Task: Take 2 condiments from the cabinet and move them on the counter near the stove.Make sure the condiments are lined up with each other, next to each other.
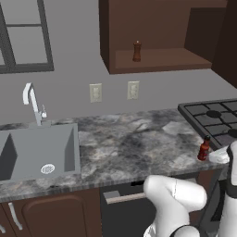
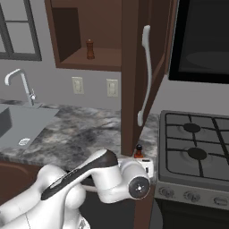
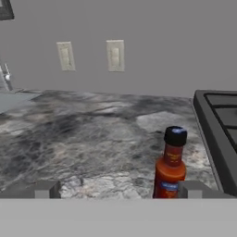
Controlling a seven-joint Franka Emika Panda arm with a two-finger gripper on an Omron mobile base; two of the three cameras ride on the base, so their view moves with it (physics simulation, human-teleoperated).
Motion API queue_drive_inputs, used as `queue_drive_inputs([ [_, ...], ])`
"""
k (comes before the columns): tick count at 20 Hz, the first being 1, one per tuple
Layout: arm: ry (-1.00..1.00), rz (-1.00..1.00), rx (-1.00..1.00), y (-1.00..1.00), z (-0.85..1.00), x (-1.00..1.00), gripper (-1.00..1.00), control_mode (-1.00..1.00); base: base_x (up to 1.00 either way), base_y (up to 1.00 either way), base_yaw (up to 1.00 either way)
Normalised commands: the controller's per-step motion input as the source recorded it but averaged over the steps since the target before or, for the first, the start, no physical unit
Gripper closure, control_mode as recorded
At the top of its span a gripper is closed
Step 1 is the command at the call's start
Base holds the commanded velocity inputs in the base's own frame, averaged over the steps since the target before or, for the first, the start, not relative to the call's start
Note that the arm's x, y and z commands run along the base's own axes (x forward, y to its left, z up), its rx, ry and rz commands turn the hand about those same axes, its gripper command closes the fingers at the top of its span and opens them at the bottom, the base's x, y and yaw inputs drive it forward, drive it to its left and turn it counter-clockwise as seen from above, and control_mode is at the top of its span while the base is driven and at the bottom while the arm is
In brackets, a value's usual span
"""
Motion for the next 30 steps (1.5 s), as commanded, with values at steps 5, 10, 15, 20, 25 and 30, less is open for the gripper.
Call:
queue_drive_inputs([
  [5, 0.0, -0.04, 0.0, 0.53, 0.55, -0.19, -1.0, -1.0, 0.0, 0.0, 0.0],
  [10, 0.04, -0.08, 0.0, 0.39, 0.63, -0.17, -1.0, -1.0, 0.0, 0.0, 0.0],
  [15, 0.12, -0.08, 0.0, 0.34, 0.75, -0.02, -1.0, -1.0, 0.0, 0.0, 0.0],
  [20, 0.23, -0.04, 0.0, 0.16, 0.89, 0.0, -1.0, -1.0, 0.0, 0.0, 0.0],
  [25, 0.28, 0.0, 0.0, 0.01, 0.88, 0.0, -1.0, -1.0, 0.0, 0.0, 0.0],
  [30, 0.25, 0.0, 0.0, 0.03, 0.36, 0.0, -1.0, -1.0, 0.0, 0.0, 0.0],
])
